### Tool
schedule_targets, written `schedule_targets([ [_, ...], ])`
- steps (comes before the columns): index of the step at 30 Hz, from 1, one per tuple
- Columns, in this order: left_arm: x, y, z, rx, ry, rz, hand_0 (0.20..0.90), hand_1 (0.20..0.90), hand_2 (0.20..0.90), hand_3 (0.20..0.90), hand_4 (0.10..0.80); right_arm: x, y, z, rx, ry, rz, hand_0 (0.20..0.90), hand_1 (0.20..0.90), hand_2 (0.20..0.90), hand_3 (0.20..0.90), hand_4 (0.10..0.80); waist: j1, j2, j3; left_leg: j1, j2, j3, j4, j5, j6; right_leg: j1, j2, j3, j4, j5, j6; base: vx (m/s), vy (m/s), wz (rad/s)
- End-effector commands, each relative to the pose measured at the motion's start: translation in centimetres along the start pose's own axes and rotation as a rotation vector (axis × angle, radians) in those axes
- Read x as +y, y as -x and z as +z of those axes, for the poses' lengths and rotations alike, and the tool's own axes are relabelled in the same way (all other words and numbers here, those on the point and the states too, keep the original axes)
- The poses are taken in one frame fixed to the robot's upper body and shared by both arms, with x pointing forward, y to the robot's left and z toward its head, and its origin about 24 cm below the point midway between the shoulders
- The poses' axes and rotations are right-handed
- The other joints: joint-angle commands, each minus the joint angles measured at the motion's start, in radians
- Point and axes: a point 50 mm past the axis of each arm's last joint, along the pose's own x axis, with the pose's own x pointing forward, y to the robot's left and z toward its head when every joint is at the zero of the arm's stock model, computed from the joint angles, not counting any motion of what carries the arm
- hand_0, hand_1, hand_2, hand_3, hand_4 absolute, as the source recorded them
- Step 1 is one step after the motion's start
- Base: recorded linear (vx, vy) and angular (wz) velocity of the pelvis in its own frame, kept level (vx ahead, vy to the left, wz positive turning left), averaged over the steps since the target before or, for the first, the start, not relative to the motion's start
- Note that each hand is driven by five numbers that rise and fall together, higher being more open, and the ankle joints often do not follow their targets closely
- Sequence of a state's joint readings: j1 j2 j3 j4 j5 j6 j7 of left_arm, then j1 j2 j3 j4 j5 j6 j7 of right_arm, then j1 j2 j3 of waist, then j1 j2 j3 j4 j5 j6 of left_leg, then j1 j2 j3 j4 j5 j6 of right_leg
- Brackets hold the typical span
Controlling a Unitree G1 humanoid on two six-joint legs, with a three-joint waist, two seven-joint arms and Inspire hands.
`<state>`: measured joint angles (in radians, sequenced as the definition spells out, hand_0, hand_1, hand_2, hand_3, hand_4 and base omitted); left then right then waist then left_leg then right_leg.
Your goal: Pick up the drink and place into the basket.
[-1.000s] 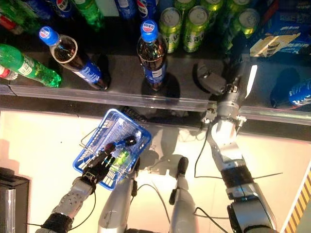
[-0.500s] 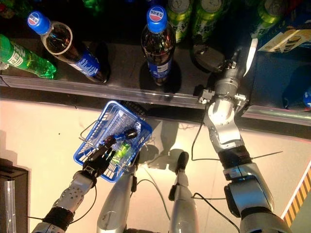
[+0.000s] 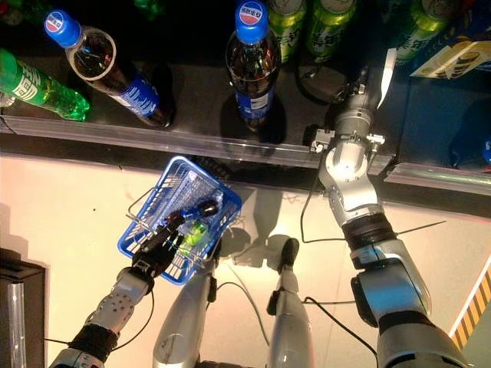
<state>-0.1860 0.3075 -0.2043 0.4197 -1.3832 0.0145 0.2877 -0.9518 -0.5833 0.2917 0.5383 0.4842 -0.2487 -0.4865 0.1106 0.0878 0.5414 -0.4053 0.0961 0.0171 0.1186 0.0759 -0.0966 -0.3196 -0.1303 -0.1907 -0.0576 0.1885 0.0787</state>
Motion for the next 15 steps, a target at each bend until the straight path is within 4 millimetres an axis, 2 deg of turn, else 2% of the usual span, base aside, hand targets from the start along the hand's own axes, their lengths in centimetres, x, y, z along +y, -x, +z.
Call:
schedule_targets([
  [1, -2.6, 1.7, 4.8, -0.202, -0.002, -0.226, 0.3, 0.3, 0.3, 0.2, 0.1, 0.4, -3.4, 7.6, -0.267, 0.004, 0.082, 0.9, 0.9, 0.9, 0.9, 0.8, 0.039, 0.031, -0.021, -0.034, -0.045, -0.016, -0.003, 0.016, 0.019, -0.016, -0.043, -0.014, 0.169, -0.148, 0.031, 0.031, 0.015, 0.04],
  [13, -1.7, 2.1, 5.9, -0.205, -0.016, -0.218, 0.3, 0.3, 0.3, 0.2, 0.1, -1.6, -5.6, 9.3, -0.272, 0.104, 0.078, 0.9, 0.9, 0.9, 0.9, 0.8, 0.066, 0.029, -0.021, -0.031, -0.057, -0.034, -0.013, 0.01, 0.028, -0.02, -0.055, -0.04, 0.174, -0.144, 0.037, 0.023, -0.006, 0.04],
  [15, -1.4, 2.2, 6.2, -0.207, -0.02, -0.218, 0.3, 0.3, 0.3, 0.2, 0.1, -2.5, -5.9, 9.3, -0.255, 0.132, 0.047, 0.585, 0.585, 0.585, 0.532, 0.432, 0.07, 0.025, -0.021, -0.031, -0.057, -0.036, -0.015, 0.01, 0.029, -0.017, -0.056, -0.046, 0.171, -0.142, 0.038, 0.014, -0.014, 0.02],
])
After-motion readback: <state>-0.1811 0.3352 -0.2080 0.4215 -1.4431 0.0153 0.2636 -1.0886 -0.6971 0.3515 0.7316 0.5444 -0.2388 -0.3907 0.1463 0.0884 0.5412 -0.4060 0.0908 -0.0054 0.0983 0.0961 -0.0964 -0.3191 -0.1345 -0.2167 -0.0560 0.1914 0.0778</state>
